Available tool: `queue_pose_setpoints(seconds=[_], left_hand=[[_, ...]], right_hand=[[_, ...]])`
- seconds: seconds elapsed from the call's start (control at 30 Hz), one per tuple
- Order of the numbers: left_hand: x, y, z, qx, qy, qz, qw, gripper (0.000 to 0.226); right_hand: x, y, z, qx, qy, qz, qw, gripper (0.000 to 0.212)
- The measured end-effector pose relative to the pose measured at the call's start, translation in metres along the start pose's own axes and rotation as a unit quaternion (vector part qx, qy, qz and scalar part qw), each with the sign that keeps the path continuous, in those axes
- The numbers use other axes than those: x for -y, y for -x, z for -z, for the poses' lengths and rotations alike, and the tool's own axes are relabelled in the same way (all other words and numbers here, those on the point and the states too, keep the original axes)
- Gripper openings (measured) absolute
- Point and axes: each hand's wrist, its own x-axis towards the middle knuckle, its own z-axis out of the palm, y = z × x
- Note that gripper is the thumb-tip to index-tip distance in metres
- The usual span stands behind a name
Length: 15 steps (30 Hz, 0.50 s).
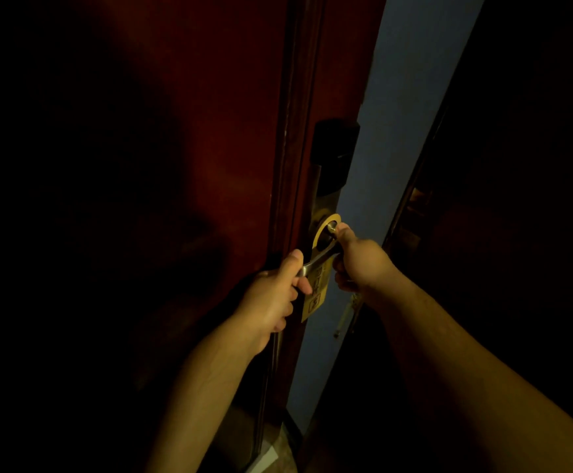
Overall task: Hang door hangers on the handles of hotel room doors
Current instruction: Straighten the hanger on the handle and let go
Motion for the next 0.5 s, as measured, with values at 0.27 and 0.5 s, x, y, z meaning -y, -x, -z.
queue_pose_setpoints(seconds=[0.27,0.5], left_hand=[[0.005,0.015,-0.019,-0.035,-0.018,-0.014,0.999,0.057],[0.011,0.022,-0.032,-0.051,0.047,0.019,0.997,0.055]], right_hand=[[-0.005,0.012,0.016,0.029,0.012,-0.008,0.999,0.047],[-0.013,0.021,0.027,0.038,0.031,-0.018,0.999,0.055]])
